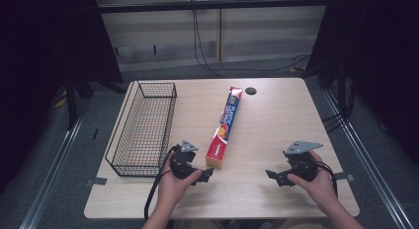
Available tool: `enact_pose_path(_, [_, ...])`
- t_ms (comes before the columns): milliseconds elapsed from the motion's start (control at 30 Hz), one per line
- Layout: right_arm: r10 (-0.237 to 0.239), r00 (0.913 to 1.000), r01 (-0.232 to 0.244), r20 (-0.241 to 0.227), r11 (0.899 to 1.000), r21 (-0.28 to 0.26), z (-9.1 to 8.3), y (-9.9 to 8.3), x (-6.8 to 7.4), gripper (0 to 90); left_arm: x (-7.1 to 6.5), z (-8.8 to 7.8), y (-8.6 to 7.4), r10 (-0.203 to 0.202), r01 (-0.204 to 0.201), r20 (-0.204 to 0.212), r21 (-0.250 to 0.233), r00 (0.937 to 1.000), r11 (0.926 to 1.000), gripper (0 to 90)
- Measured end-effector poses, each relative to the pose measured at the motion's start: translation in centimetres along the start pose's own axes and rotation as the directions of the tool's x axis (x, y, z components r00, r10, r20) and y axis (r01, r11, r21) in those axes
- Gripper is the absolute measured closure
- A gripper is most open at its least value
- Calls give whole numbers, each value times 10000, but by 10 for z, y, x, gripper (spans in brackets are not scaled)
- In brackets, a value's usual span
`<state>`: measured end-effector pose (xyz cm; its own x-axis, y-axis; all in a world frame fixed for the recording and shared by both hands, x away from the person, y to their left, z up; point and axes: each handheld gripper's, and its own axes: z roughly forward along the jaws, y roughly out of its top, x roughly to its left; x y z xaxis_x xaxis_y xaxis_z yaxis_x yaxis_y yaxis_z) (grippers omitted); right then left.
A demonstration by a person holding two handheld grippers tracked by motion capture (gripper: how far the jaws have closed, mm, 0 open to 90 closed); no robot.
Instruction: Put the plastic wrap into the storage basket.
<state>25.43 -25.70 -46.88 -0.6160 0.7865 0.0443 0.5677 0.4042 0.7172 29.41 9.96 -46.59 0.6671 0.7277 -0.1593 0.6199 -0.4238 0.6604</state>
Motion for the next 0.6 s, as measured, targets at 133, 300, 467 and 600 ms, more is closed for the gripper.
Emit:
enact_pose_path(133, [42,10000,-42,-7,10000,44,1,0,0,27,-1,1,2,-164,164,-63,-29,9998,9999,27])
enact_pose_path(300, [-35,10000,35,35,10000,-48,0,1,0,34,-1,1,11,-215,215,34,-4,9998,9998,17])
enact_pose_path(467, [75,10000,-75,15,10000,2,-1,1,-1,37,-4,3,35,-738,737,257,40,9969,9973,8])
enact_pose_path(600, [119,9999,-118,58,9999,-76,-3,1,-2,38,-6,9,53,-800,800,135,11,9967,9968,8])
